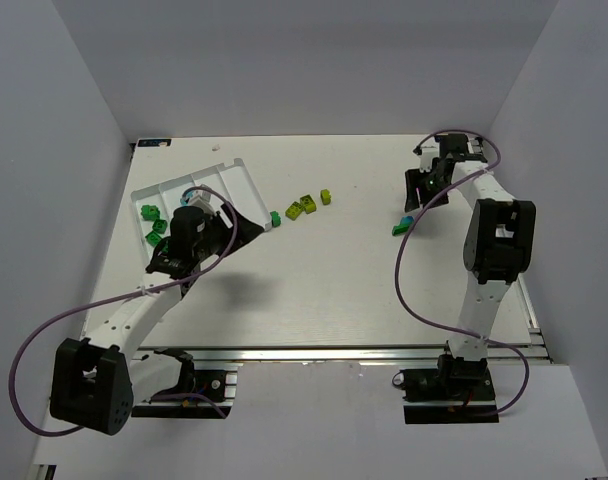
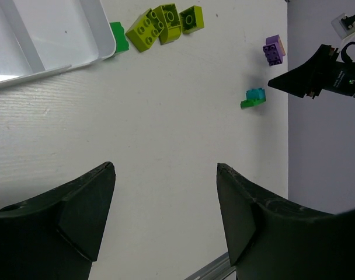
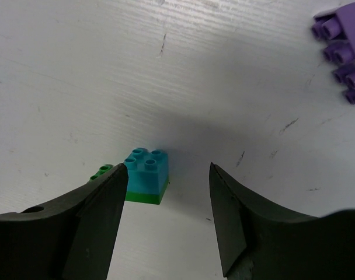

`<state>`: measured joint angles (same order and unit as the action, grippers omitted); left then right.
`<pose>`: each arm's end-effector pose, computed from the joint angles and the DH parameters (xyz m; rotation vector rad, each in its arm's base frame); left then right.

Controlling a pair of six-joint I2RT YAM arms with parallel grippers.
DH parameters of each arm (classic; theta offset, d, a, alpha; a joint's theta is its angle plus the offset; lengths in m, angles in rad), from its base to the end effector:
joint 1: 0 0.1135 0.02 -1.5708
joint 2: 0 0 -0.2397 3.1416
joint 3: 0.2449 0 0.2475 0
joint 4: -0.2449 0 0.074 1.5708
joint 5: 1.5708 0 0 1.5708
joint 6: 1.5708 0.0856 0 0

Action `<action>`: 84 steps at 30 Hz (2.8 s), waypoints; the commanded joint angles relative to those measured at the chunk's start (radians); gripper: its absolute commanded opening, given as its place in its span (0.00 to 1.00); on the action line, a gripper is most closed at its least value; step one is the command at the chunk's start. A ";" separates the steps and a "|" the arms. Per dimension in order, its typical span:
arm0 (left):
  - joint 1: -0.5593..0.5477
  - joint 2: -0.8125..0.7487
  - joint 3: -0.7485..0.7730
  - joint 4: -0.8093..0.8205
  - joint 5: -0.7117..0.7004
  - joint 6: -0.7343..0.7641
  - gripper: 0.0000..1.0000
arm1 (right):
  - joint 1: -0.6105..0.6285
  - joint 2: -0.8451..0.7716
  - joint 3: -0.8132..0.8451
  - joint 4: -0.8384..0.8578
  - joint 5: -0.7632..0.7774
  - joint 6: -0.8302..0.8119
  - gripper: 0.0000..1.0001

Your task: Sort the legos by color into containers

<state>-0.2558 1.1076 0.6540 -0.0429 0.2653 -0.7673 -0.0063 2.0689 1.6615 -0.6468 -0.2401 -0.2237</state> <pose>0.2775 -0.0958 0.2021 -0.3817 2.1410 -0.8843 0.4565 0.0175 0.1474 -0.3634 2.5688 0.2321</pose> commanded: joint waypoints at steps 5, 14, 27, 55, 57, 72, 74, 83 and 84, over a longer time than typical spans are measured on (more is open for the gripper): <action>-0.033 0.024 0.039 0.017 -0.034 -0.004 0.80 | 0.034 -0.013 -0.026 -0.037 -0.011 -0.031 0.62; -0.053 0.046 0.052 0.020 -0.037 -0.003 0.80 | 0.054 -0.021 -0.071 -0.034 -0.033 -0.039 0.62; -0.069 0.044 0.052 0.028 -0.028 -0.009 0.80 | 0.062 -0.013 -0.108 0.018 0.078 -0.089 0.41; -0.404 0.667 0.538 0.330 0.158 -0.007 0.81 | 0.169 -0.242 -0.103 0.038 -0.495 0.198 0.00; -0.411 0.692 0.556 0.331 0.170 -0.009 0.81 | 0.192 -0.279 -0.118 0.055 -0.461 0.182 0.00; -0.430 0.704 0.567 0.281 0.170 0.006 0.80 | 0.270 -0.363 -0.207 0.147 -0.389 0.178 0.00; -0.433 0.707 0.569 0.278 0.158 0.005 0.79 | 0.278 -0.371 -0.215 0.154 -0.381 0.178 0.00; -0.435 0.722 0.587 0.253 0.124 -0.003 0.66 | 0.305 -0.435 -0.290 0.210 -0.352 0.176 0.00; -0.435 0.727 0.590 0.245 0.126 -0.001 0.55 | 0.307 -0.441 -0.293 0.216 -0.347 0.178 0.00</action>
<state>-0.6846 1.8267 1.2015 0.2176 0.4026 -0.7773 0.2962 1.6787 1.3815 -0.4858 -0.5991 -0.0540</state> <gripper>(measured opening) 0.588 0.450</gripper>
